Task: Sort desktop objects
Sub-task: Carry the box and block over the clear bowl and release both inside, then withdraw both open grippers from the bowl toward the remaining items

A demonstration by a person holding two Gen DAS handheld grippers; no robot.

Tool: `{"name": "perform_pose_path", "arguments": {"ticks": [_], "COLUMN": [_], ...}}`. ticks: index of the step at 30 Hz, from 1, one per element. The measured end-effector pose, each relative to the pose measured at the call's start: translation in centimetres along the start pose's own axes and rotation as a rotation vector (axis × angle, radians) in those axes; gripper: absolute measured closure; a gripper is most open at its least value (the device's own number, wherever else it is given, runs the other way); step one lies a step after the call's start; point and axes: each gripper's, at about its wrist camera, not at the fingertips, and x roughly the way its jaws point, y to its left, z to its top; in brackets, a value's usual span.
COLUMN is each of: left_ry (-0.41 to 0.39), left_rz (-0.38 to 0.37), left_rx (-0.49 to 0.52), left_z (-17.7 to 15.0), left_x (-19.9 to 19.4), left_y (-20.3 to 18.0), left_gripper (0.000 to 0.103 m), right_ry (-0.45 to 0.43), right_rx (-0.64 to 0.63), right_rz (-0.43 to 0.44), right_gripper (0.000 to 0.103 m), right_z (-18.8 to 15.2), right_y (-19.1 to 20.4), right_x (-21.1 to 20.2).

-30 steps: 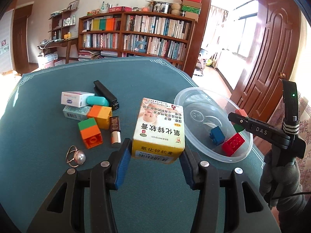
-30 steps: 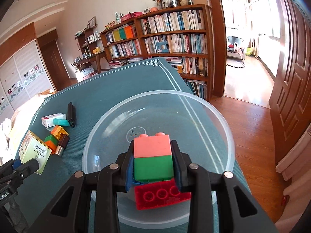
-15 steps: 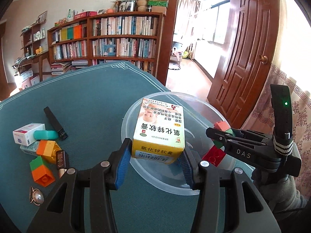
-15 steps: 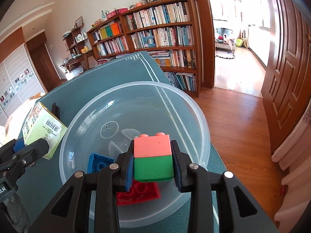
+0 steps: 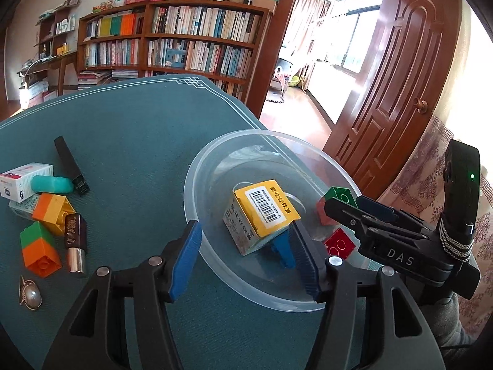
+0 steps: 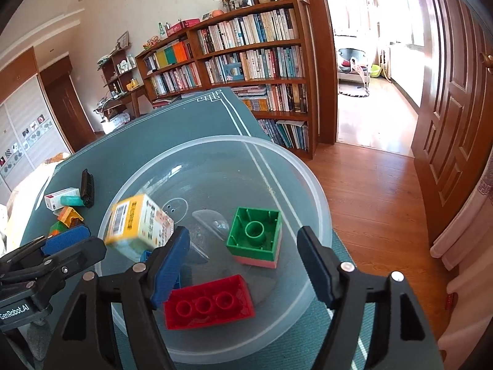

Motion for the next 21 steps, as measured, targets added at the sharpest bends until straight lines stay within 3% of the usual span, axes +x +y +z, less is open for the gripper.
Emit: {"name": "perform_pose_path", "arguments": {"ticks": [6,21], "left_ry": [-0.041,-0.091], "left_rz": [0.018,0.148], "left_rx": [-0.018,-0.103], "left_z": [0.1,-0.5], "left_x": [-1.5,-3.4], "left_y": [0.6,4.5], "left_gripper": [0.041,0.041], "right_ry": [-0.002,-0.031], "right_rx": [0.013,0.034], "right_rz": [-0.008,-0.017], "right_gripper": [0.027,0.025], "right_z": [0.0,-0.1], "right_y": [0.3,1.4], "right_x": [-0.3,-1.4]}}
